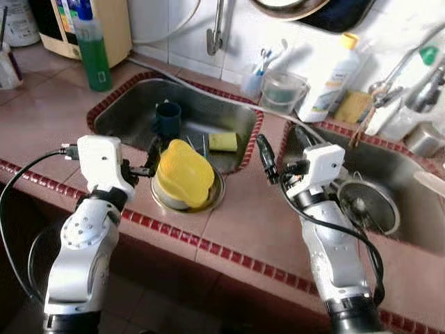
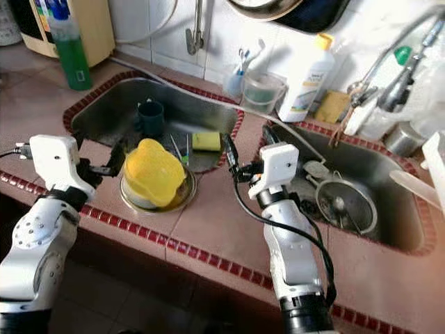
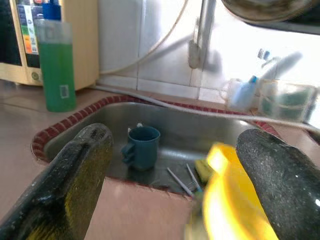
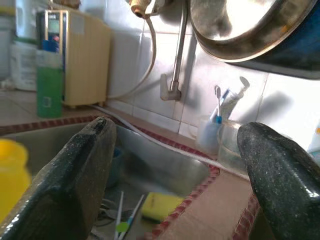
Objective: Kitchen organization
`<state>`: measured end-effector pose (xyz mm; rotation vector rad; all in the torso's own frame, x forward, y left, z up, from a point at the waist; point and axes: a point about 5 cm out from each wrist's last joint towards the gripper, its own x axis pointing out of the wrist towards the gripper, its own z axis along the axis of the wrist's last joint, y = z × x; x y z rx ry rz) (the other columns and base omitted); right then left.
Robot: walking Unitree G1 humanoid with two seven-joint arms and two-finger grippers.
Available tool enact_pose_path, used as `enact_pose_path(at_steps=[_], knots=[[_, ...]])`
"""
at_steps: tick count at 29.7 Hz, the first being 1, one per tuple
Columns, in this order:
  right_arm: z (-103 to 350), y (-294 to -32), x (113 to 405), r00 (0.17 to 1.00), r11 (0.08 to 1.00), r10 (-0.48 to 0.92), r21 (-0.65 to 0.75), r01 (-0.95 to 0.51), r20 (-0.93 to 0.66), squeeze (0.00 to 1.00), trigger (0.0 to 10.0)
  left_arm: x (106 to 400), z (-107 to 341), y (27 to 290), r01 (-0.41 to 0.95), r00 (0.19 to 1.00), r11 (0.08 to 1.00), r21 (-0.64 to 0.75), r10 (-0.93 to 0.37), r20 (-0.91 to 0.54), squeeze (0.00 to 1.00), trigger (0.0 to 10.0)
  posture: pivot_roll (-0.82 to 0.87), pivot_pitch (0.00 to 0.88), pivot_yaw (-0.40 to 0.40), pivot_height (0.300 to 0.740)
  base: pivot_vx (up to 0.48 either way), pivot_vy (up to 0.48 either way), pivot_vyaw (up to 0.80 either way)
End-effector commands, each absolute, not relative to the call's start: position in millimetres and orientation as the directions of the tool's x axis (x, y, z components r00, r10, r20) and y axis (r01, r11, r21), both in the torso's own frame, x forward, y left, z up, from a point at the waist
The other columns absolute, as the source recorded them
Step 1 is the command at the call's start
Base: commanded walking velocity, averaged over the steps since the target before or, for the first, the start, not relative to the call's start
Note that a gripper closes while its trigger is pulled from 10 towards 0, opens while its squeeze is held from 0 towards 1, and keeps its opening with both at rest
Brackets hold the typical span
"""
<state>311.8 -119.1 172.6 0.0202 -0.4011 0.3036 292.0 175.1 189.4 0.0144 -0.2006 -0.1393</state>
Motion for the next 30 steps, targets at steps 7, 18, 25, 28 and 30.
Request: enact_pose_path(at_steps=[7,18,25,28,30], knots=[[173,-127,310,0.883,0.962,0.265,-0.043,-0.27,0.389,0.0,10.0,292,193,168,0.156,0.962,0.987,0.032,-0.159,0.224,0.0,10.0,-0.12,0.053,-0.096,0.74,0.0,0.0,0.0],[173,-126,312,0.881,0.959,0.273,-0.043,-0.278,0.387,0.0,10.0,292,190,164,0.17,0.959,0.984,0.053,-0.178,0.219,0.0,10.0,-0.11,0.052,-0.107,0.74,0.0,0.0,0.0],[173,-127,313,0.891,0.966,0.254,-0.052,-0.254,0.376,0.0,10.0,294,189,162,0.188,0.96,0.981,0.058,-0.196,0.202,0.0,10.0,-0.11,0.059,-0.107,0.74,0.0,0.0,0.0],[173,-128,313,0.894,0.967,0.251,-0.051,-0.25,0.372,0.0,10.0,295,188,159,0.189,0.963,0.979,0.073,-0.2,0.183,0.0,10.0,-0.11,0.059,-0.106,0.74,0.0,0.0,0.0],[173,-128,314,0.893,0.967,0.251,-0.058,-0.248,0.374,0.0,10.0,297,189,156,0.185,0.965,0.979,0.089,-0.198,0.171,0.0,10.0,-0.12,0.065,-0.103,0.74,0.0,0.0,0.0]])
